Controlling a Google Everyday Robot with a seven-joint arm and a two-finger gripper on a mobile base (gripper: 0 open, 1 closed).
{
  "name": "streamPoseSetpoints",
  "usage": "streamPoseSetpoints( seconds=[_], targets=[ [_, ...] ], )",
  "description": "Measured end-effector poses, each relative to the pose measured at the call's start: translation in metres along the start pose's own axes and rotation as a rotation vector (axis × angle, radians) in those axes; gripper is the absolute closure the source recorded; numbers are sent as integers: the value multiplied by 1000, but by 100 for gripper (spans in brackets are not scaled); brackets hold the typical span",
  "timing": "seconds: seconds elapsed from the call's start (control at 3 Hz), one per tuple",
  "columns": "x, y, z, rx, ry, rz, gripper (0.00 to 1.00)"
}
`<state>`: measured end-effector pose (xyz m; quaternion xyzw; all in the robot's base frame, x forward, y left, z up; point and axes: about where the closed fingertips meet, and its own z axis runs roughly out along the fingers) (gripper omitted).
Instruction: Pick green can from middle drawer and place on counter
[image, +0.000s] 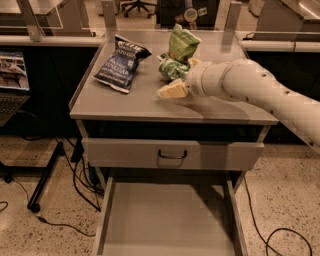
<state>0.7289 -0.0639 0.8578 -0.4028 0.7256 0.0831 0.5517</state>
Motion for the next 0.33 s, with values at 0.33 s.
streamPoseSetpoints(
  seconds=[0.33],
  targets=[
    [0, 0, 0, 0, 0, 0, 0]
  ],
)
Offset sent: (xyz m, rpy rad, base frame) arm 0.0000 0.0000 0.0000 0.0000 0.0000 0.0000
